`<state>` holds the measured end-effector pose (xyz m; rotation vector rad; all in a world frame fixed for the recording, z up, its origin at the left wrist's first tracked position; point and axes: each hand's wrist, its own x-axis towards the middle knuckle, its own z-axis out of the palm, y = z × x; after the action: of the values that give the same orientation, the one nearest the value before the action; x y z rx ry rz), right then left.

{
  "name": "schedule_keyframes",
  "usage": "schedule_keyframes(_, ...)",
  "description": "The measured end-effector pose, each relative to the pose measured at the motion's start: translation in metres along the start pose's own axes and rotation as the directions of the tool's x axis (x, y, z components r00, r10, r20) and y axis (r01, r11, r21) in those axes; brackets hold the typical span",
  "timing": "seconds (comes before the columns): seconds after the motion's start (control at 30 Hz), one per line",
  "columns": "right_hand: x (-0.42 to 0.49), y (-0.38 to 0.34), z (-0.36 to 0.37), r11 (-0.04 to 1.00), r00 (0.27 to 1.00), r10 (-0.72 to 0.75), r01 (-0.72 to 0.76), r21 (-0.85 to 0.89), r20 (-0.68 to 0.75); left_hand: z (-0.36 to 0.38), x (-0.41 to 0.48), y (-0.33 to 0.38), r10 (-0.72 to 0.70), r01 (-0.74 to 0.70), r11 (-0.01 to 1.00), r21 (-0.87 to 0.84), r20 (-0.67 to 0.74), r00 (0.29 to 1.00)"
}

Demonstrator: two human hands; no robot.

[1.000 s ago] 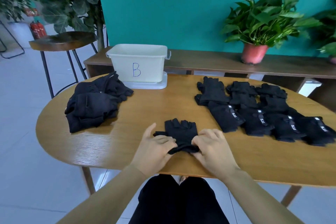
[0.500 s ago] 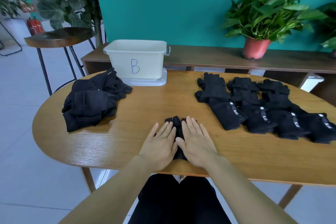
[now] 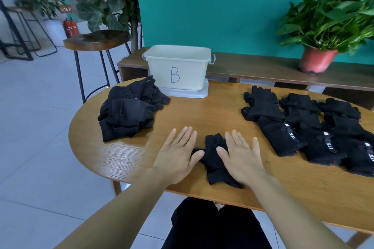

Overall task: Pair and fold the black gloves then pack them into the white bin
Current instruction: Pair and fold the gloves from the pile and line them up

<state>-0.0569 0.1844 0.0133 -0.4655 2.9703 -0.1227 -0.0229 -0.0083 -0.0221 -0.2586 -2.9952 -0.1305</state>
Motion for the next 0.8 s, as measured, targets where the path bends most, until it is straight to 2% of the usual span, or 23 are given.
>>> schedule_keyframes(0.17,0.011,-0.034,-0.012,0.992,0.986,-0.123,0.117,-0.055,-0.114,-0.019,-0.016,-0.039,-0.066,0.066,0.998,0.001,-0.078,0.995)
schedule_keyframes(0.33,0.013,-0.057,-0.007,0.985,0.98,-0.17,0.165,-0.054,-0.107,-0.021,-0.038,-0.064,-0.099,0.098,0.995,-0.02,-0.098,0.99)
schedule_keyframes(0.5,0.02,-0.072,-0.008,0.973,0.966,-0.23,0.225,-0.056,-0.117,-0.025,-0.038,-0.091,-0.127,0.12,0.992,-0.047,-0.209,0.97)
schedule_keyframes(0.67,0.036,-0.094,-0.018,0.952,0.942,-0.3,0.287,-0.103,-0.149,-0.044,-0.027,-0.12,-0.219,0.219,0.975,-0.026,-0.257,0.941)
schedule_keyframes(0.8,0.056,-0.119,-0.024,0.926,0.914,-0.372,0.353,-0.134,-0.163,-0.055,-0.018,-0.154,-0.36,0.364,0.931,-0.041,-0.275,0.891)
